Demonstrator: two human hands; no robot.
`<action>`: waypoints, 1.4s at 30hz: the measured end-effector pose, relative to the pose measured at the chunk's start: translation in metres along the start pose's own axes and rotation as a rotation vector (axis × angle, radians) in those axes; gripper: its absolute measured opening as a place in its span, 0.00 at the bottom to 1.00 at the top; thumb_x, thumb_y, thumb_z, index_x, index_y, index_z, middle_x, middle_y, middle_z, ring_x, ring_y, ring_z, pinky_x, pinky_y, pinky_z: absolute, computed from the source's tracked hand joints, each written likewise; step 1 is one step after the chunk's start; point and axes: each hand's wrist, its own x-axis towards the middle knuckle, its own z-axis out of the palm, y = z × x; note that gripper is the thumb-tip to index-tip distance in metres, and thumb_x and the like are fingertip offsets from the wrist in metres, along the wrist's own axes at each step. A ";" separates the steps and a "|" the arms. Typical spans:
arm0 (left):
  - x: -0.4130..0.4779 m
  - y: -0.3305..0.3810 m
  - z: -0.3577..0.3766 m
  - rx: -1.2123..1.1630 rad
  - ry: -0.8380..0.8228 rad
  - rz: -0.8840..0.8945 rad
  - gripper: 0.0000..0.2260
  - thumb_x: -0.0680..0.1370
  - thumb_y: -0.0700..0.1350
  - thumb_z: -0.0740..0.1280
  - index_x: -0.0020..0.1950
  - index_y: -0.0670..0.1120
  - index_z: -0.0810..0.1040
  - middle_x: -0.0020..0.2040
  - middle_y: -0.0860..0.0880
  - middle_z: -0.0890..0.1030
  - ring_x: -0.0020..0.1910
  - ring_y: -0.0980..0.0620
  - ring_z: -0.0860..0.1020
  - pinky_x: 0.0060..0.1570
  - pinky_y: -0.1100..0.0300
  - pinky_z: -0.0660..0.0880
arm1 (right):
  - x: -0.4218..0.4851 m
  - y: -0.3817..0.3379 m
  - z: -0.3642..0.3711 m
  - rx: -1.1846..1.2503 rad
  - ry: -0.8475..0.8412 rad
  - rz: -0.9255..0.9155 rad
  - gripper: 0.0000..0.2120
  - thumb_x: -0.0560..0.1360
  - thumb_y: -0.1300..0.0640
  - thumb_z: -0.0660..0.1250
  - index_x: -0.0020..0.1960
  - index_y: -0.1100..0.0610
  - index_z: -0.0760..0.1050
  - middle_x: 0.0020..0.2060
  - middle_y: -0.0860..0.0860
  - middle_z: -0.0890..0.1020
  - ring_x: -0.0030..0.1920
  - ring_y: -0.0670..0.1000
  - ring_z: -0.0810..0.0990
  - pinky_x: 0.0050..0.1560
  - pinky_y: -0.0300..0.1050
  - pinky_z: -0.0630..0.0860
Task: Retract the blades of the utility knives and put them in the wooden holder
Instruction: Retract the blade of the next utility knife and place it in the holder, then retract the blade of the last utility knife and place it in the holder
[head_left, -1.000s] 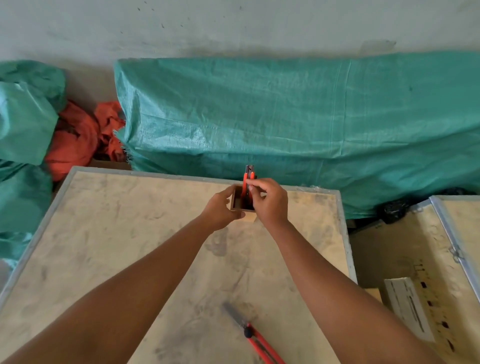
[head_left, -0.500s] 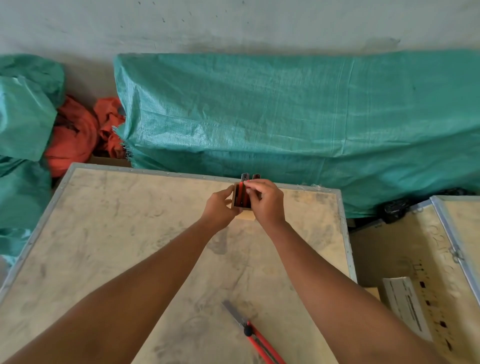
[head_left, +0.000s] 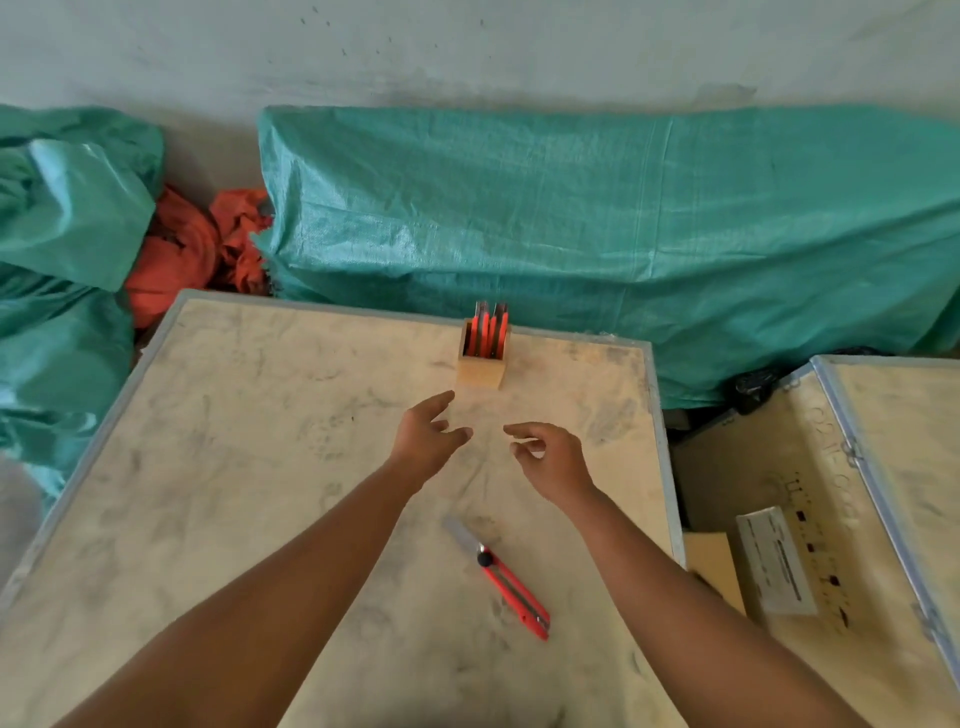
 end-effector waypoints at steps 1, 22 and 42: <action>-0.015 -0.010 0.001 -0.012 0.013 -0.017 0.32 0.73 0.41 0.76 0.74 0.47 0.70 0.74 0.47 0.72 0.66 0.45 0.76 0.56 0.57 0.75 | -0.011 0.005 0.000 0.008 -0.064 0.034 0.12 0.76 0.66 0.71 0.56 0.54 0.85 0.54 0.51 0.86 0.47 0.48 0.85 0.53 0.27 0.77; -0.164 -0.134 0.124 0.207 0.050 -0.170 0.14 0.74 0.38 0.68 0.59 0.43 0.81 0.62 0.39 0.76 0.59 0.42 0.78 0.53 0.58 0.74 | -0.095 0.039 0.033 -0.329 -0.631 0.030 0.22 0.77 0.70 0.61 0.64 0.55 0.82 0.59 0.55 0.85 0.59 0.52 0.82 0.55 0.34 0.72; -0.172 -0.131 0.106 -0.072 -0.029 -0.132 0.29 0.73 0.30 0.59 0.68 0.54 0.78 0.55 0.58 0.82 0.42 0.56 0.81 0.41 0.66 0.77 | -0.112 0.051 0.021 0.128 -0.375 0.293 0.09 0.78 0.62 0.70 0.57 0.53 0.81 0.51 0.54 0.85 0.51 0.55 0.86 0.37 0.43 0.77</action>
